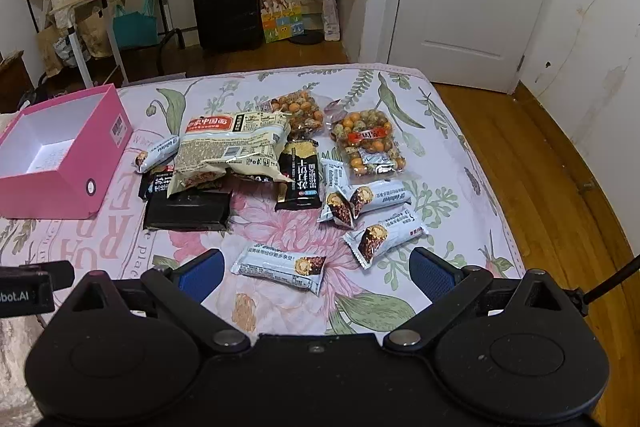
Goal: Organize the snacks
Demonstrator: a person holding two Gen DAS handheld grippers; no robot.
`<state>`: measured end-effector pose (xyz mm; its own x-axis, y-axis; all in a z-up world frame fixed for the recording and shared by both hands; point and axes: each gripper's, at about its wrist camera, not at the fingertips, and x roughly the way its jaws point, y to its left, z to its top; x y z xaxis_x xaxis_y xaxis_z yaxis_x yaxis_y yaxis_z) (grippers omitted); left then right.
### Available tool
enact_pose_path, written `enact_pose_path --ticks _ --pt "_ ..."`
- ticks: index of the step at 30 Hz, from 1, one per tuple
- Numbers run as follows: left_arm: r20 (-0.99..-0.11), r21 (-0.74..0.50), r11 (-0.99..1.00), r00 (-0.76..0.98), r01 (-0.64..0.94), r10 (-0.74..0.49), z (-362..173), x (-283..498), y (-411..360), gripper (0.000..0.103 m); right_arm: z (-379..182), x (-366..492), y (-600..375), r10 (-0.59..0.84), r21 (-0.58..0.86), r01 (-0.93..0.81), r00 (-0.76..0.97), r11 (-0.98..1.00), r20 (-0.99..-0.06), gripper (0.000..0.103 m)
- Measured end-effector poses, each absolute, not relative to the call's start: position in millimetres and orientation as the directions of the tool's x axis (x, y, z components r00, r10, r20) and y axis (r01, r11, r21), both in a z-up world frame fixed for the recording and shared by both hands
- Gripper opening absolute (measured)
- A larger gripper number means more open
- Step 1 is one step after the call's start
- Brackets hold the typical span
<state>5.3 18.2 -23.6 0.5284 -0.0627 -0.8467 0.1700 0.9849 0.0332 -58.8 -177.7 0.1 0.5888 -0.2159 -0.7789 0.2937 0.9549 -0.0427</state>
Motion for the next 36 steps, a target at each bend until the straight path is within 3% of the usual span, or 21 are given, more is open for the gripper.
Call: enact_pose_path --ticks 36 --pt "-0.823 0.007 0.979 0.557 0.203 -0.110 -21 10 15 0.102 5 -65 -184 -0.193 -0.045 0.237 0.650 0.970 -0.735 0.100"
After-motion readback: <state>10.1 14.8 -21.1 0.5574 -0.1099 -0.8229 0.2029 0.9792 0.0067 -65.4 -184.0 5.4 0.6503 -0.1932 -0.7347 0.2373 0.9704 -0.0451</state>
